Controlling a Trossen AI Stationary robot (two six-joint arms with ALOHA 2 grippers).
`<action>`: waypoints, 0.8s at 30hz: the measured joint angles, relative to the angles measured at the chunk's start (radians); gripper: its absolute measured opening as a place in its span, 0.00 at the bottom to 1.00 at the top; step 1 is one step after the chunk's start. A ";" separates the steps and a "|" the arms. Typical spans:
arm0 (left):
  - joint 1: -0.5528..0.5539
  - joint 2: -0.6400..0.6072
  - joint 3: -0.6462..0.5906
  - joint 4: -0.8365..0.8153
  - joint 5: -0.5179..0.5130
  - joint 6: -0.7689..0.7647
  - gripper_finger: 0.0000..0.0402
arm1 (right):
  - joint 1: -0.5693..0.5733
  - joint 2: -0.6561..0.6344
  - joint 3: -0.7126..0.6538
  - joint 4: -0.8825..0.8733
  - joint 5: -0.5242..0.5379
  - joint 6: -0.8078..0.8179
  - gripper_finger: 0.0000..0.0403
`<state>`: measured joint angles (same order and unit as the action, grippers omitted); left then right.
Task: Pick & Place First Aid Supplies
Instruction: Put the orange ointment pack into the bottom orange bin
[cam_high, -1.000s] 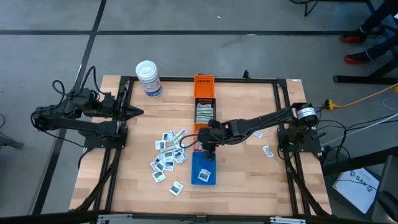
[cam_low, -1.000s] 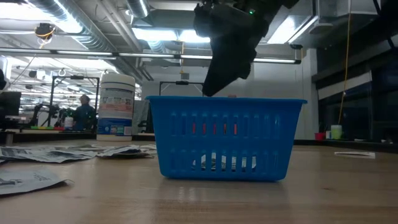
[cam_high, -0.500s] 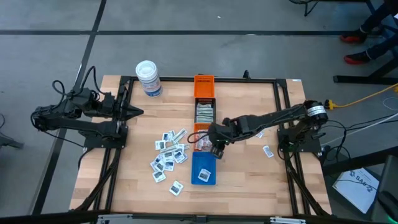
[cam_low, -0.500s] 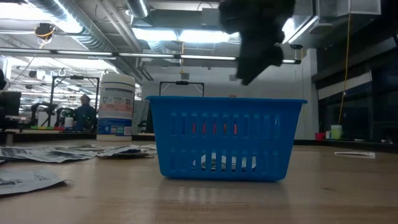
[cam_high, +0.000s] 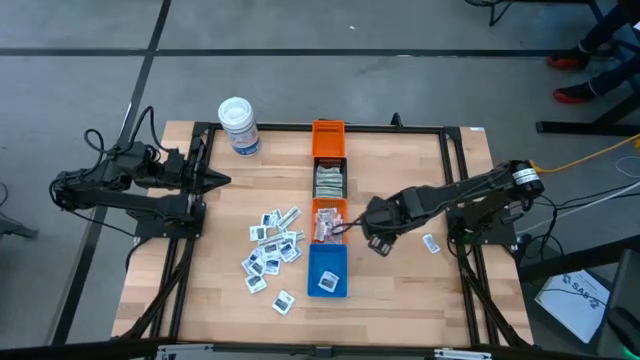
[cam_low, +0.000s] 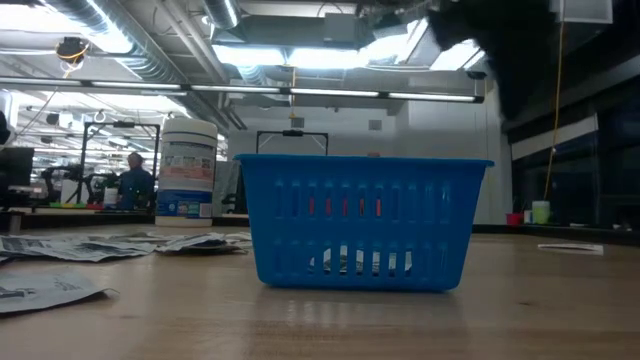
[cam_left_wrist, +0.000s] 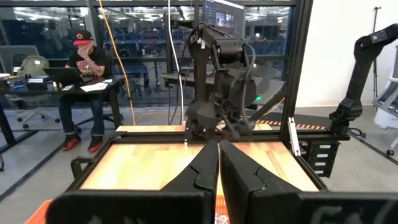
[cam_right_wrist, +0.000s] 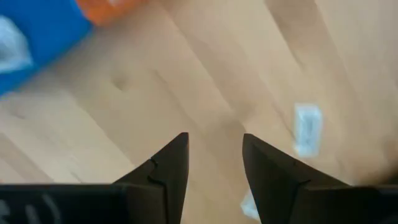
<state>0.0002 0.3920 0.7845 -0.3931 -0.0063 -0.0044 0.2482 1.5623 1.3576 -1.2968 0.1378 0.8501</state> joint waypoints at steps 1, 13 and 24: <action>0.000 0.000 0.000 0.000 0.000 0.000 0.03 | 0.007 -0.007 -0.004 -0.040 0.000 0.029 0.38; 0.000 0.000 0.000 0.000 0.000 0.000 0.03 | 0.062 -0.188 -0.311 -0.078 -0.117 0.333 0.38; 0.000 0.000 0.000 0.000 0.000 0.000 0.03 | 0.096 -0.264 -0.608 0.126 -0.240 0.407 0.38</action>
<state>0.0002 0.3920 0.7845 -0.3931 -0.0063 -0.0042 0.3439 1.2980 0.7500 -1.1710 -0.1019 1.2575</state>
